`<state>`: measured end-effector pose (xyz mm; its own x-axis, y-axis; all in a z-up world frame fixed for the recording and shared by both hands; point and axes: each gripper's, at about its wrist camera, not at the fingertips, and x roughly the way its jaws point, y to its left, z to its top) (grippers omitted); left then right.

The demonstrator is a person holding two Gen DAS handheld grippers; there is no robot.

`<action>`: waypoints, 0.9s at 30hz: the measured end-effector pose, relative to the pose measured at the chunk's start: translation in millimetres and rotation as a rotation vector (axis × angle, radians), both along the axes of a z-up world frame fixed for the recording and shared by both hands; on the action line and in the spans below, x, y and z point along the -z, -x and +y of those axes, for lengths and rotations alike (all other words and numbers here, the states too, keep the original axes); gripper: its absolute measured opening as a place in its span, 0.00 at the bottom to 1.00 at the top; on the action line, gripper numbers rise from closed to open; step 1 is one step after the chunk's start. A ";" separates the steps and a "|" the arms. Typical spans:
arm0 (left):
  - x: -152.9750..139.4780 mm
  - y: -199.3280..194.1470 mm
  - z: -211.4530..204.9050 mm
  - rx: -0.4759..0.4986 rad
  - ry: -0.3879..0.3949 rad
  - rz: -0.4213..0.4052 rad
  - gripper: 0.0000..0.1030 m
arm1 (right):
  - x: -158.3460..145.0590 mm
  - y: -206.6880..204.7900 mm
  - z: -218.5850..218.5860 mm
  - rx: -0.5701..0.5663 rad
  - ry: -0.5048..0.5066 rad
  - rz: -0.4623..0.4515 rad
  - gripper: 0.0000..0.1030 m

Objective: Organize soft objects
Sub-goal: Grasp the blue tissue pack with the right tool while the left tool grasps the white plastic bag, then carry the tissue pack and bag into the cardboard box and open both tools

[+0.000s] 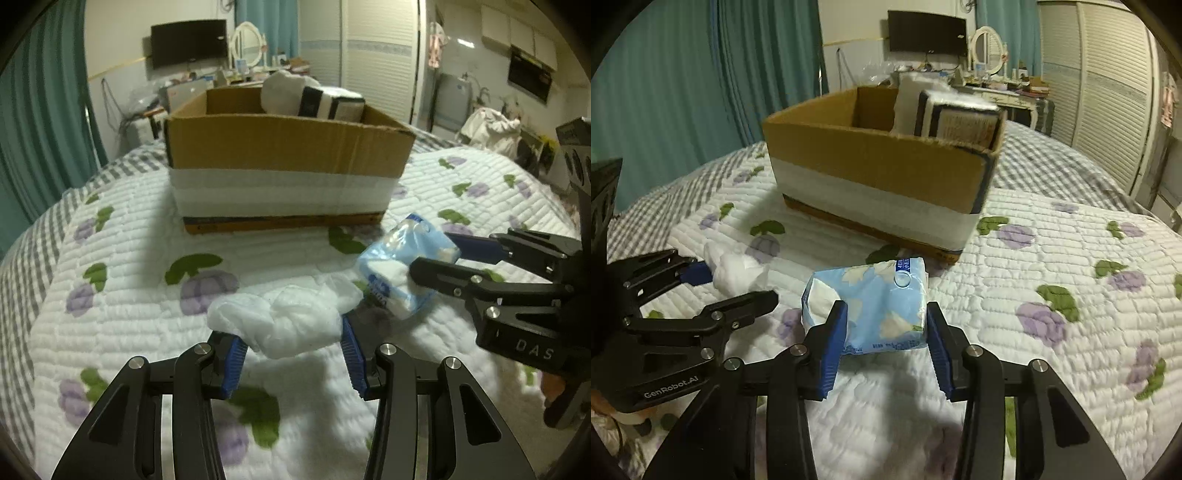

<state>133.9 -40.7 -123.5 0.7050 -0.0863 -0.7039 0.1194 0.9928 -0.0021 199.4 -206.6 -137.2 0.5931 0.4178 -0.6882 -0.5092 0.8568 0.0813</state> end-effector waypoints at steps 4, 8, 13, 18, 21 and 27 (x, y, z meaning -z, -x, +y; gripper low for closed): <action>-13.7 19.7 -0.2 -0.015 0.025 0.004 0.44 | -12.2 19.3 -6.9 0.011 -0.010 -0.011 0.41; -29.7 41.0 -1.8 -0.030 0.048 -0.004 0.44 | -22.8 43.5 -11.3 0.004 -0.003 -0.021 0.41; -58.4 60.3 -4.8 -0.032 0.040 -0.050 0.44 | -45.9 65.4 -19.6 -0.002 -0.009 -0.041 0.41; -97.2 65.8 -7.1 -0.023 0.025 -0.120 0.44 | -87.7 74.8 -23.3 0.000 -0.022 -0.109 0.41; -116.6 61.4 -6.9 -0.023 0.013 -0.154 0.44 | -114.3 74.0 -22.4 0.005 -0.027 -0.165 0.41; -145.6 29.3 -4.0 -0.035 -0.031 -0.219 0.44 | -168.1 49.5 -20.2 0.022 -0.064 -0.261 0.41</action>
<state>104.6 -44.7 22.1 0.8434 -0.0398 -0.5359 0.0789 0.9956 0.0501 149.9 -226.8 31.0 0.7565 0.4404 -0.4835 -0.5012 0.8653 0.0040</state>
